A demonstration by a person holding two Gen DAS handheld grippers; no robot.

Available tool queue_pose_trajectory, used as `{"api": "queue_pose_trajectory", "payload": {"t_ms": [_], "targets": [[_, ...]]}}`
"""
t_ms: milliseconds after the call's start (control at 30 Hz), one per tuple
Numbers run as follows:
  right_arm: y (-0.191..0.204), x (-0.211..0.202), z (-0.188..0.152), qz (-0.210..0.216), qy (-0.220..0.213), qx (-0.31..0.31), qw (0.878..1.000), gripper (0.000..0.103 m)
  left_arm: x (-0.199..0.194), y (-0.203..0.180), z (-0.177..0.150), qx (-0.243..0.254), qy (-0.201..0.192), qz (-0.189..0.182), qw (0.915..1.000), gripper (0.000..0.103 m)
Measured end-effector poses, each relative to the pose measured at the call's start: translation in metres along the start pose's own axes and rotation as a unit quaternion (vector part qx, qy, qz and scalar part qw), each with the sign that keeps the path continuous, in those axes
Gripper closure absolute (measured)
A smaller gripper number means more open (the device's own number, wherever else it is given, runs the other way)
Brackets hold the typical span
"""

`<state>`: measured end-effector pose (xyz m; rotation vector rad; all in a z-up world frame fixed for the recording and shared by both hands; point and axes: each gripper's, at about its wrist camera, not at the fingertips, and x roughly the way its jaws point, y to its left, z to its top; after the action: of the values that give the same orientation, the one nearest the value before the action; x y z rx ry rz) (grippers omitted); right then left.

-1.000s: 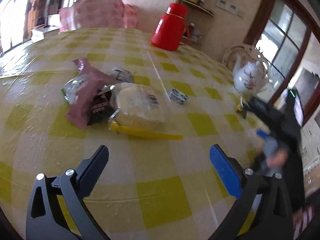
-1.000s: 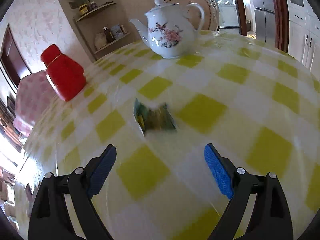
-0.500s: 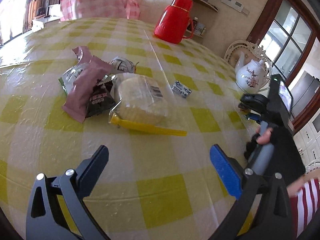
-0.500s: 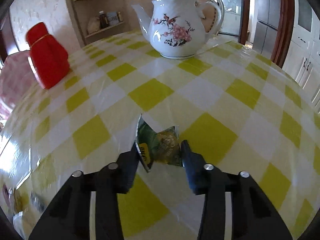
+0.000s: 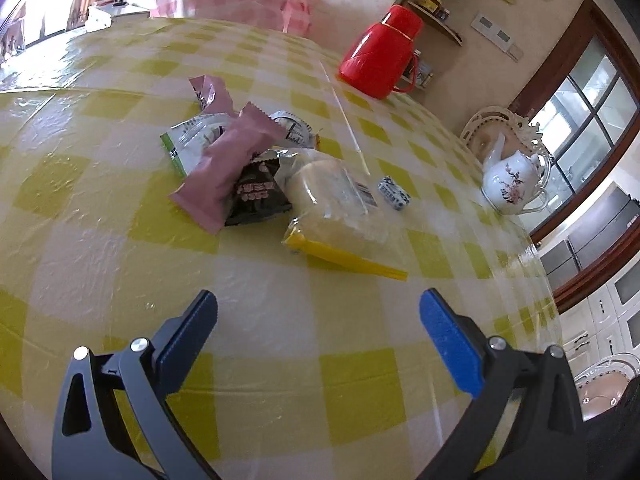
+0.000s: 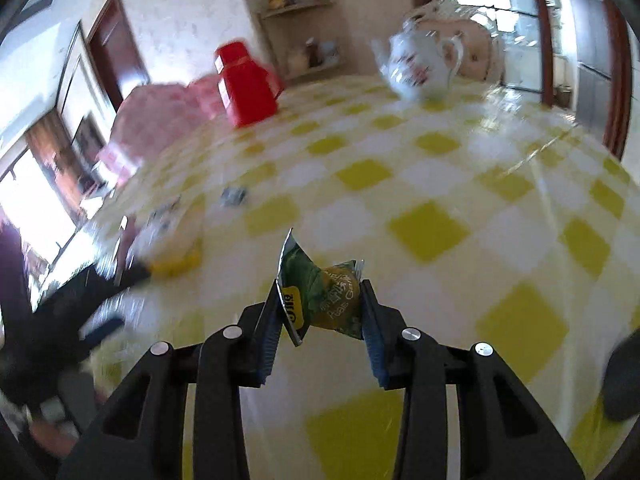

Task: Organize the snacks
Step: 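Grasp the green snack packet with the right tool while the left tool grasps the round cake pack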

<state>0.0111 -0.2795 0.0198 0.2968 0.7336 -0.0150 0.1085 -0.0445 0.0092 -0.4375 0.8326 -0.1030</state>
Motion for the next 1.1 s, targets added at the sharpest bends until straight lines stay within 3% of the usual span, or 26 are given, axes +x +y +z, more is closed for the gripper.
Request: {"api": "queue_pose_trajectory", "payload": {"t_ms": [200,333,433,533,600,667,733,867,1000,1067,1100], "targets": [[-0.002,-0.004,0.004,0.021,-0.005,0.013,1.000,0.066,0.004,-0.021,0.010,0.088,-0.009,0.037,0.9953,0.002],[-0.005,-0.015,0.008,0.036,-0.019,0.025,0.999,0.065,0.032,-0.037,0.031,0.079,0.011,0.059,0.9951,0.002],[-0.004,-0.020,0.009,0.041,-0.025,0.022,0.999,0.065,0.053,-0.056,0.040,0.090,0.010,0.112,0.9895,0.002],[-0.005,-0.020,0.009,0.051,-0.020,0.026,0.998,0.065,0.080,-0.073,0.047,0.119,0.025,0.179,0.9764,0.002],[-0.006,-0.020,0.010,0.053,-0.019,0.029,0.998,0.065,0.091,-0.075,0.044,0.136,0.039,0.181,0.9732,0.008],[-0.008,-0.021,0.011,0.055,-0.019,0.032,0.998,0.065,0.089,-0.075,0.040,0.155,0.041,0.163,0.9736,0.029],[-0.008,-0.022,0.011,0.054,-0.020,0.031,0.998,0.065,0.081,-0.076,0.034,0.181,0.046,0.135,0.9732,0.034],[-0.010,-0.019,0.009,0.051,-0.014,0.034,0.998,0.065,0.057,-0.078,0.010,0.211,0.064,0.083,0.9718,0.034],[-0.009,-0.022,0.009,0.053,-0.018,0.032,0.998,0.065,0.048,-0.082,-0.010,0.236,0.074,0.080,0.9657,0.032],[-0.008,-0.021,0.009,0.051,-0.018,0.028,0.998,0.065,0.049,-0.082,-0.010,0.238,0.070,0.082,0.9652,0.028],[-0.008,-0.020,0.008,0.049,-0.016,0.027,0.998,0.065,0.049,-0.082,-0.008,0.235,0.064,0.086,0.9661,0.022]]}}
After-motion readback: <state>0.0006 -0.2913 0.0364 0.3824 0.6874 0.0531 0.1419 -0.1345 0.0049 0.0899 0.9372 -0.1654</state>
